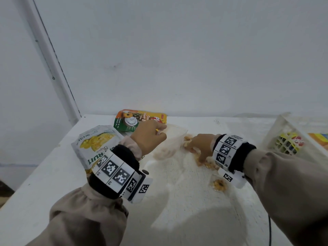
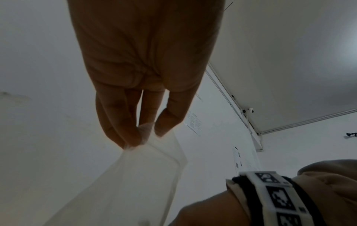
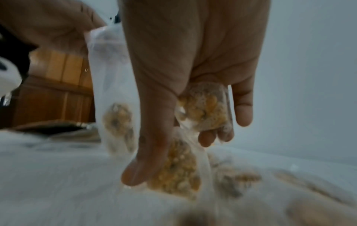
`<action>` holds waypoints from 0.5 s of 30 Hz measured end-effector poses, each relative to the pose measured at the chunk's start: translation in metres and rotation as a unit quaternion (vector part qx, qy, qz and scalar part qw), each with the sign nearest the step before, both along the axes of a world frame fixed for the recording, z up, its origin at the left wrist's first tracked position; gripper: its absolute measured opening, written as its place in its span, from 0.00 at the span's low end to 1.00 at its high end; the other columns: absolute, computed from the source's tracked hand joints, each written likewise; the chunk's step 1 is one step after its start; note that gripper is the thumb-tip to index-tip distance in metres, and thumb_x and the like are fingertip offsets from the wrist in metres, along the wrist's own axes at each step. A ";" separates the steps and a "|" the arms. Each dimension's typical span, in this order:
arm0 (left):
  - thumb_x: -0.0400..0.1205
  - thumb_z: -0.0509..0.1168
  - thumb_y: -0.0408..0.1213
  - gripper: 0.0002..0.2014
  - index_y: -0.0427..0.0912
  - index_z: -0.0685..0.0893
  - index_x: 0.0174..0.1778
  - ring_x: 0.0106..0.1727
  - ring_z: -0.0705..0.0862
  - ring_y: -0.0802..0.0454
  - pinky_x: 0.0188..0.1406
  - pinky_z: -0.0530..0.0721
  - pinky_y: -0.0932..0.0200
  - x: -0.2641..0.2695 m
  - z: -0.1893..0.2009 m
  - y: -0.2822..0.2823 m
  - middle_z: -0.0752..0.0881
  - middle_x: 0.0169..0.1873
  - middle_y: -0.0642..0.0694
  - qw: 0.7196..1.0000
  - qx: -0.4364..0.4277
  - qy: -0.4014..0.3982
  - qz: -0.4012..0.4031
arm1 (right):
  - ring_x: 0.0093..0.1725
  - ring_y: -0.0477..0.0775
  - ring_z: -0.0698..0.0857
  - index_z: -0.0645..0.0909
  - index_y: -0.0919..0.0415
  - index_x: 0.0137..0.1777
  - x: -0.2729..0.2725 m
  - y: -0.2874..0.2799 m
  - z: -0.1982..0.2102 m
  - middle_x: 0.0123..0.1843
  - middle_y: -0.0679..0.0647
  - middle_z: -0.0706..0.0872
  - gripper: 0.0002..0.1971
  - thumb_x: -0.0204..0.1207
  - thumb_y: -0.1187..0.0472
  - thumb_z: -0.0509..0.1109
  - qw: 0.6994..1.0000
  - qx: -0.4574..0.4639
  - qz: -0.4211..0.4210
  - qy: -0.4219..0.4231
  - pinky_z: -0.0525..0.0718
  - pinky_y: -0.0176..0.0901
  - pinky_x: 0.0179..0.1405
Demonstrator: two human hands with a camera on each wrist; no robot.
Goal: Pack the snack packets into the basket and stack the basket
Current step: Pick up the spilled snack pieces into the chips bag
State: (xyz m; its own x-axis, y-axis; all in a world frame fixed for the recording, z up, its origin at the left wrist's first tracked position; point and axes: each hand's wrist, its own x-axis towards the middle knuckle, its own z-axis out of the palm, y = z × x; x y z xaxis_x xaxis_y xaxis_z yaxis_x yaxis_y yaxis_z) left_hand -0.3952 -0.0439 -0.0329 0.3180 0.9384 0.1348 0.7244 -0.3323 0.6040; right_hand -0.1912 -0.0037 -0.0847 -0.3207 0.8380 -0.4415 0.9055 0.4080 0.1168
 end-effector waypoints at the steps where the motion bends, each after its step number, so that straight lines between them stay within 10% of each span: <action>1: 0.79 0.61 0.32 0.18 0.39 0.80 0.66 0.49 0.78 0.56 0.58 0.74 0.65 -0.001 0.000 0.000 0.82 0.64 0.46 1.000 -0.002 -0.007 0.004 | 0.41 0.49 0.74 0.68 0.51 0.37 0.001 -0.003 0.007 0.38 0.47 0.74 0.17 0.68 0.53 0.77 1.000 0.006 -0.015 0.026 0.69 0.36 0.33; 5: 0.78 0.63 0.31 0.18 0.38 0.81 0.64 0.47 0.80 0.56 0.54 0.76 0.66 -0.002 -0.001 0.000 0.83 0.61 0.46 0.999 -0.013 -0.031 0.007 | 0.49 0.52 0.80 0.78 0.55 0.44 0.017 -0.014 0.048 0.47 0.51 0.82 0.15 0.65 0.49 0.78 0.965 0.119 -0.103 0.210 0.74 0.42 0.46; 9: 0.78 0.63 0.31 0.17 0.38 0.82 0.64 0.46 0.80 0.57 0.51 0.75 0.69 0.000 -0.001 -0.001 0.84 0.61 0.46 0.999 -0.012 -0.041 0.009 | 0.41 0.51 0.82 0.81 0.61 0.38 0.019 -0.030 0.088 0.40 0.61 0.86 0.15 0.62 0.52 0.81 0.853 0.220 -0.124 0.457 0.75 0.40 0.42; 15: 0.78 0.63 0.32 0.17 0.38 0.83 0.63 0.32 0.76 0.64 0.39 0.69 0.75 0.010 0.000 -0.003 0.86 0.57 0.40 0.999 -0.004 -0.051 0.004 | 0.29 0.46 0.75 0.80 0.58 0.34 -0.016 -0.046 0.086 0.28 0.51 0.81 0.18 0.60 0.44 0.80 0.839 0.242 -0.110 0.475 0.73 0.37 0.35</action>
